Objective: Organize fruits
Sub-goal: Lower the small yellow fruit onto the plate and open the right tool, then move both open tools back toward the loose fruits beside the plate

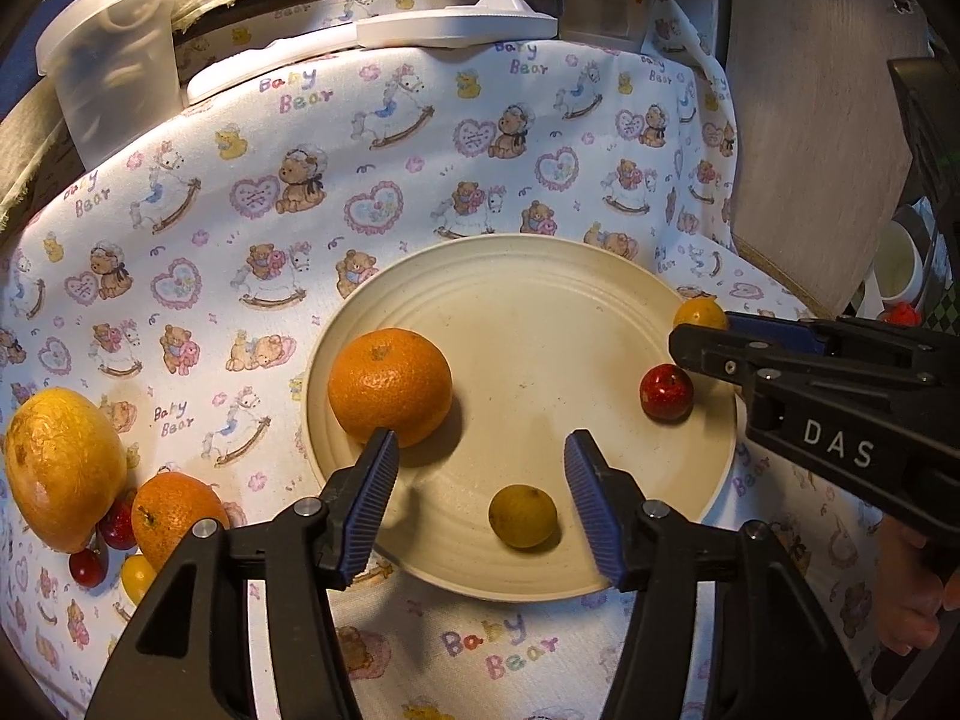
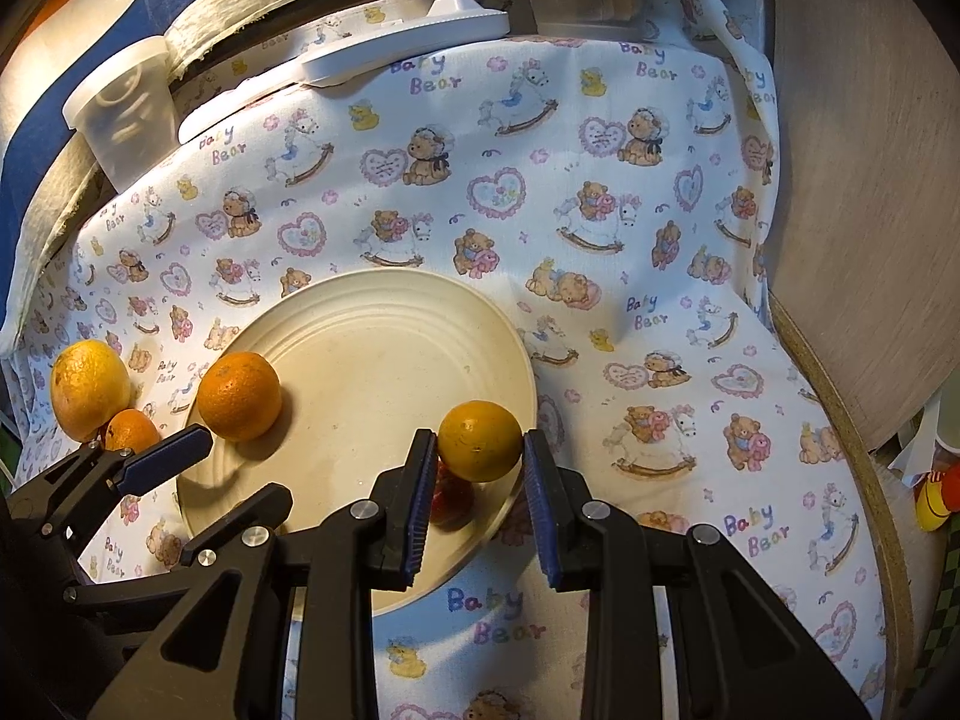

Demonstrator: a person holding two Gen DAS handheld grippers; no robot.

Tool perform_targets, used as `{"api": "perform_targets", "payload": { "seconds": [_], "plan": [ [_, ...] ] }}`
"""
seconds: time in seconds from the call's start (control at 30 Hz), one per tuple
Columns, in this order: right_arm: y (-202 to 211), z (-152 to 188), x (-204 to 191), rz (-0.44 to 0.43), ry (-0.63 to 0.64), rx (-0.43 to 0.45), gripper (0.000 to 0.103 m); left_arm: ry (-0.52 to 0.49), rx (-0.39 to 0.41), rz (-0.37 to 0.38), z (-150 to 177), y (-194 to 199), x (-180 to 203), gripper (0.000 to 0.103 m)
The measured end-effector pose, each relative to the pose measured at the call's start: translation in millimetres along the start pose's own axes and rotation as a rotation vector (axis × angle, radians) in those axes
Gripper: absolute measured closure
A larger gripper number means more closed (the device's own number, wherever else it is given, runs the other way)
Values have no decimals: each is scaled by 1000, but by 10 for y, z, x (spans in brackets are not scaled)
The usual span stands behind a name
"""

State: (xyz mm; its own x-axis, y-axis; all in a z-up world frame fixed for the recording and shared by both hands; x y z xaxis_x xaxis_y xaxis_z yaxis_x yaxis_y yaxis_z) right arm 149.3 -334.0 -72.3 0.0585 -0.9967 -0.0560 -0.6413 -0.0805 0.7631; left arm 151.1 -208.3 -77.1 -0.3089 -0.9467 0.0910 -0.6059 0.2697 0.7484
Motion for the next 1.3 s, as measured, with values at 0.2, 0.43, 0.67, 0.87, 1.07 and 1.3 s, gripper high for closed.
{"api": "perform_targets", "payload": {
  "seconds": [0.2,0.43,0.67,0.87,1.07,1.3],
  "plan": [
    [43,-9,6,-13,-17,18,53,9,40,0,-91,159,-35,47],
    [392,-106,-114,9,24,174,43,27,240,7,-354,916,-260,35],
    [694,-118,-363,29,89,320,23,9,466,-67,-305,1628,-585,9],
    [879,-105,-493,83,125,464,0,104,559,-105,-106,1797,-967,1],
    [921,-76,-559,86,144,510,1,148,618,-170,66,1776,-1248,1],
    [1040,-27,-710,44,169,530,1,180,575,-184,97,1746,-1358,1]
  ]
}}
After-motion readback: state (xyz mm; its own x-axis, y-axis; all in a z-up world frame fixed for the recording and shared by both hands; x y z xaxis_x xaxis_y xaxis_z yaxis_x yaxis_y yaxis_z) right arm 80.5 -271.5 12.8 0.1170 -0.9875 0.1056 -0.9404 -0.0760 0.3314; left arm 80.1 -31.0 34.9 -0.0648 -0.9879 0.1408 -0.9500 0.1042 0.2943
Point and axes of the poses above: each gripper's, at about its wrist camera, not at the fingertips, and y roughly against the way its jaws point, x to its right, z to its underside, the point moved 5 cm from there along -y, roughly the way its jaws point, and after that the axes turned 10 degrees about y, right-handed, at the moved point
